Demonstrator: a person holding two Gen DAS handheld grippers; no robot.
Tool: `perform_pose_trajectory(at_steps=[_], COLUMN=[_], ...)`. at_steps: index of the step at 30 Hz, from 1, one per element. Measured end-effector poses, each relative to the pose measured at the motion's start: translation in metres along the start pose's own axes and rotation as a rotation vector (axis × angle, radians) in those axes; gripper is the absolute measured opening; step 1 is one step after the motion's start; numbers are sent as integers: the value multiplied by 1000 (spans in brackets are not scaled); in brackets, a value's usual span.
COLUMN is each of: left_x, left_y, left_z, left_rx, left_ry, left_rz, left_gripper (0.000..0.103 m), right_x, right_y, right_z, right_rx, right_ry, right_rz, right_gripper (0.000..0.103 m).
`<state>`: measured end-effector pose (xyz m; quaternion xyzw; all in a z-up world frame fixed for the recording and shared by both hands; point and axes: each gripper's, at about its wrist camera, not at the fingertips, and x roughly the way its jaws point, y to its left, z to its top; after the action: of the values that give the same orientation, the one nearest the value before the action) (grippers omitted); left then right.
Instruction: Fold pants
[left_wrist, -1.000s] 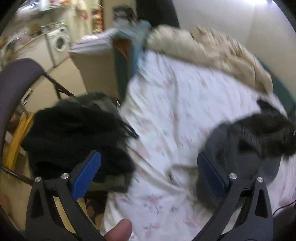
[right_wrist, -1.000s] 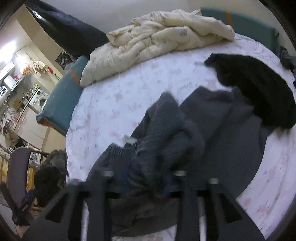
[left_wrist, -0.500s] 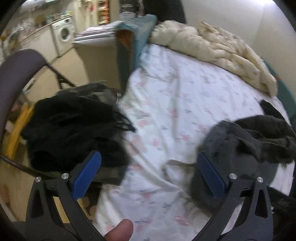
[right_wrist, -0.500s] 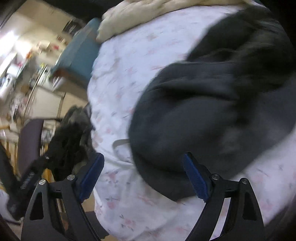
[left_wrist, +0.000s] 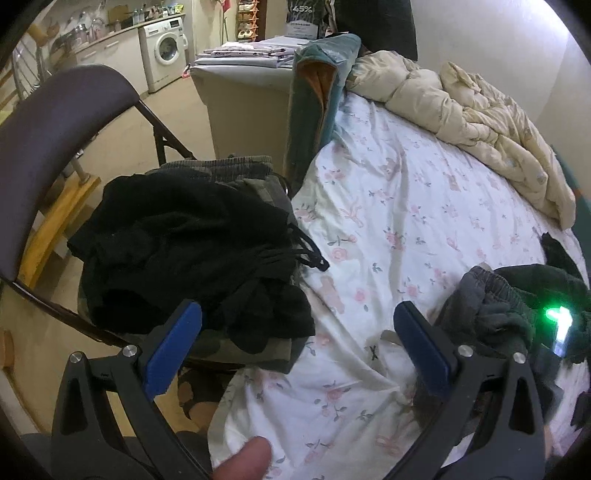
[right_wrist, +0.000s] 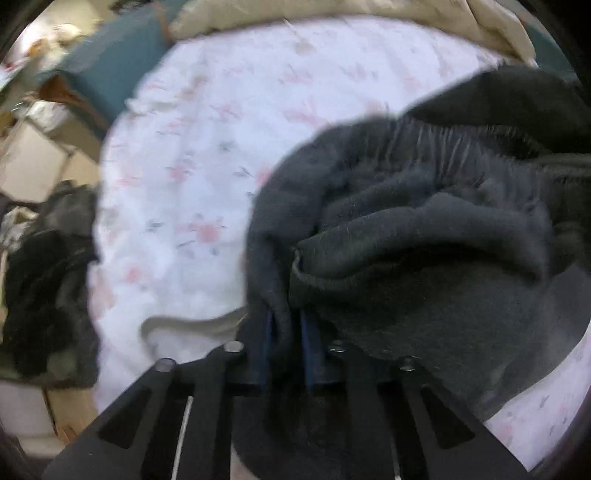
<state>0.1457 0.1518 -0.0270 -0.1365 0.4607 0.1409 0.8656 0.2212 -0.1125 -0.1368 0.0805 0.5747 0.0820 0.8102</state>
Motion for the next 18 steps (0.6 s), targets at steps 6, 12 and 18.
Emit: perform_pose_trajectory(at_steps=[6,12,18], left_x=[-3,2,5], left_y=[-11,-39,-84], left_z=[-5,-18,-26], left_rx=[38,111,260], left_ry=[-4,45,44], left_rz=[-4,-70,-93], left_gripper=[103,103,103], right_x=[-152,-230,-189], right_y=[-72,-253,-342], right_z=[-17,-37,-54], right_rx=[33,386,617], right_ry=[-249,-432,-318], right_rz=[139,-133,-123], right_gripper=[10,10,11])
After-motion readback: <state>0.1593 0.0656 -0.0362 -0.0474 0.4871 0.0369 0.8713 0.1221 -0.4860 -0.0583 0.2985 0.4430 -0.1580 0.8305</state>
